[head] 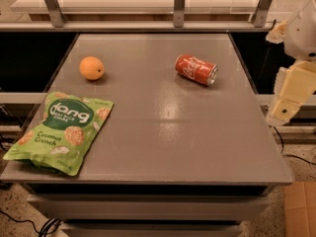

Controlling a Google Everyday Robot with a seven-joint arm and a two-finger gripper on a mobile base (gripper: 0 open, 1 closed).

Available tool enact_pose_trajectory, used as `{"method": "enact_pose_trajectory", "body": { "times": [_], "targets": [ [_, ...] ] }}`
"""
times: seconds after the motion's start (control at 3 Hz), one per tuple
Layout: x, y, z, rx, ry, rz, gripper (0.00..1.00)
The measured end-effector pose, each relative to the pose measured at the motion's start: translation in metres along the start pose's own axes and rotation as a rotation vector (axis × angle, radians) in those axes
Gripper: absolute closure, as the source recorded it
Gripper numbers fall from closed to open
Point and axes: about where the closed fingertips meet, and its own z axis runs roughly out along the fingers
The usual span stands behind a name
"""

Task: Move coke can near green rice chip bag

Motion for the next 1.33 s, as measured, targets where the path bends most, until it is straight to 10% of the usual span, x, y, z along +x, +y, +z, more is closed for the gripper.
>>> {"method": "enact_pose_trajectory", "body": {
  "times": [1.0, 1.33],
  "targets": [
    [-0.058, -0.035, 0.045, -0.031, 0.030, -0.026, 0.00],
    [-0.111, -0.074, 0.097, -0.052, 0.030, 0.013, 0.00]
  ]
}}
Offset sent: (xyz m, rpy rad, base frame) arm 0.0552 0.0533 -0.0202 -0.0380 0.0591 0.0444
